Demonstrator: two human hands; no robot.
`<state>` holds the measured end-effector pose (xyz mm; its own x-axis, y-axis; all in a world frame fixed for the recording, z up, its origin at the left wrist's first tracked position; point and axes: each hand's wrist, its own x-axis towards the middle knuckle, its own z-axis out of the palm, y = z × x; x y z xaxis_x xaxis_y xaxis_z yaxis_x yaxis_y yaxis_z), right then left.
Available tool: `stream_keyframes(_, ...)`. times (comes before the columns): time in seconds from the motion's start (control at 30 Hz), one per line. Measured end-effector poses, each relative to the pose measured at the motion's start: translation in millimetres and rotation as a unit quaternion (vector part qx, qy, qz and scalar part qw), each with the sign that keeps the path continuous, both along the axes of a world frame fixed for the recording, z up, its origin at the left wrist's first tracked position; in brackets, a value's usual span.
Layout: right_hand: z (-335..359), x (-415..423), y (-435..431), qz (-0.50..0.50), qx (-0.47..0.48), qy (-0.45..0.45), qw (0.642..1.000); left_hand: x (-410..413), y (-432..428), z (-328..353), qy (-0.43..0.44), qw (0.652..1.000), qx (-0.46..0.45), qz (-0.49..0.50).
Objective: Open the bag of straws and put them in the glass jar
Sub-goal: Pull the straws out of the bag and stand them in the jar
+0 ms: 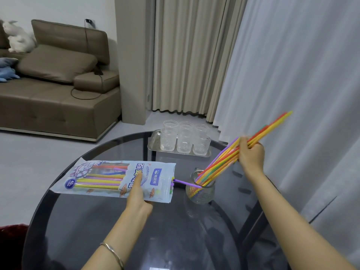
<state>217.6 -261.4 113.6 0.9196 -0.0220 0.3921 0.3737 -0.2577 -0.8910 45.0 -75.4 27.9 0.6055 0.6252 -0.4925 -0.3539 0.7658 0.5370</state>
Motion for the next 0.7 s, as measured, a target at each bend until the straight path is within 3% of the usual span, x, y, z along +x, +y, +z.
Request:
stream_keyframes(0.17, -20.7, 3.0, 18.7, 0.063, -0.115, 0.008, 0.991, -0.6, -1.1, 2.4, -0.003, 1.000, 0.001, 0.007)
stream_keyframes(0.3, -34.9, 3.7, 26.2, 0.051, -0.253, -0.003, 0.966, -1.4, -2.8, 5.4, -0.002, 1.000, -0.002, 0.010)
stream_keyframes(0.7, -40.8, -6.3, 10.4, -0.023, -0.133, -0.014, 0.991, -3.8, -4.7, 3.7, 0.001, 1.000, -0.007, -0.005)
